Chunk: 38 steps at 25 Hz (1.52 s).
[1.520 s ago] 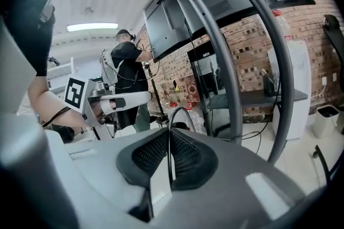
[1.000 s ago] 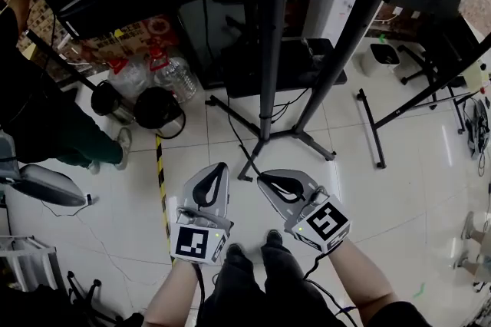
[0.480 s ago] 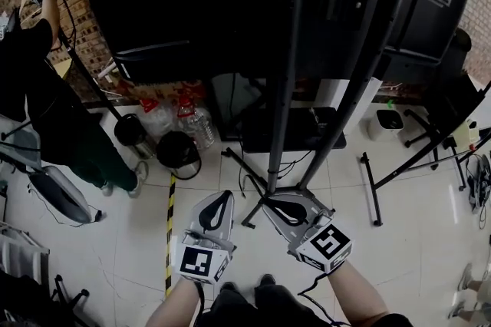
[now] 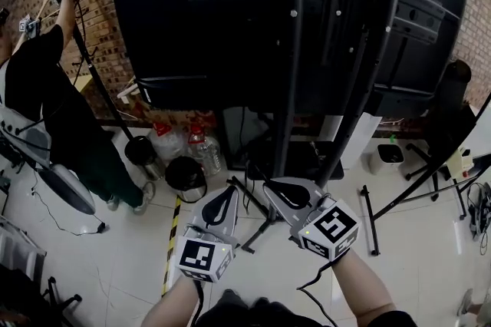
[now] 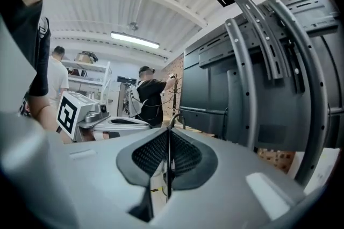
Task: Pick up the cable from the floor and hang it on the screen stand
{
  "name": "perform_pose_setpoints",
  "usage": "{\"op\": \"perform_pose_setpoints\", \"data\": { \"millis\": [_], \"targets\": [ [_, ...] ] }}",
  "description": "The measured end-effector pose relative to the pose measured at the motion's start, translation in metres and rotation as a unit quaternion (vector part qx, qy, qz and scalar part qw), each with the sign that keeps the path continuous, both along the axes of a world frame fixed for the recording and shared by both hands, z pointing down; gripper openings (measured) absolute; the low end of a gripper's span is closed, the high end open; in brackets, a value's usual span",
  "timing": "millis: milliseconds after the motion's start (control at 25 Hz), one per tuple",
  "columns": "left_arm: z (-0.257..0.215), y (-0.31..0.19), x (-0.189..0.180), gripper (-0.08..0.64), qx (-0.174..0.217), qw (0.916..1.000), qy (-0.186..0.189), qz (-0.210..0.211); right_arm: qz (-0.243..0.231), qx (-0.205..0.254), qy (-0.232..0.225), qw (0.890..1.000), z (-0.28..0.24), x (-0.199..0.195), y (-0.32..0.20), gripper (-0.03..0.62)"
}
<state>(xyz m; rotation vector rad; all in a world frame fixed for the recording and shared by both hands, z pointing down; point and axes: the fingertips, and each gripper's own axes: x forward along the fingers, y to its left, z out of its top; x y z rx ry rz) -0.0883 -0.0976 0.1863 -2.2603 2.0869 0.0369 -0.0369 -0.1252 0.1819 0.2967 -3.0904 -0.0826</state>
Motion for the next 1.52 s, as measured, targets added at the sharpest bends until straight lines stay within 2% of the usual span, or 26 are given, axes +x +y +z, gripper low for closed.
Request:
{"op": "perform_pose_setpoints", "data": {
  "millis": [200,360,480,720,1080,1320,1520],
  "targets": [
    [-0.018,-0.016,0.003,0.006,-0.023,0.999,0.013,0.035,0.01,0.01,-0.004,1.0,-0.042,-0.007,-0.01,0.02],
    [-0.042,-0.027,-0.005,0.006,-0.003,0.9987,0.014,0.05,0.025,0.043,-0.002,0.999,-0.07,-0.018,-0.018,0.02],
    [-0.057,-0.031,-0.007,0.006,0.008,0.9975,0.026,0.065,0.036,0.05,-0.004,0.998,-0.082,-0.023,-0.022,0.02],
    [-0.085,-0.048,-0.008,0.006,0.033,0.9946,0.027,0.094,0.067,0.063,-0.014,0.996,-0.109,-0.028,-0.037,0.021],
    [-0.095,-0.058,-0.03,0.006,0.061,0.9913,0.069,0.095,0.116,0.084,-0.035,0.989,-0.13,-0.049,-0.049,0.021],
    [-0.123,-0.076,-0.047,0.006,0.073,0.9883,0.042,0.127,0.151,0.116,-0.082,0.978,-0.163,-0.066,-0.06,0.021],
    [-0.147,-0.101,-0.047,0.006,0.082,0.9853,0.023,0.148,0.18,0.133,-0.071,0.972,-0.191,-0.069,-0.085,0.021]
  ]
}}
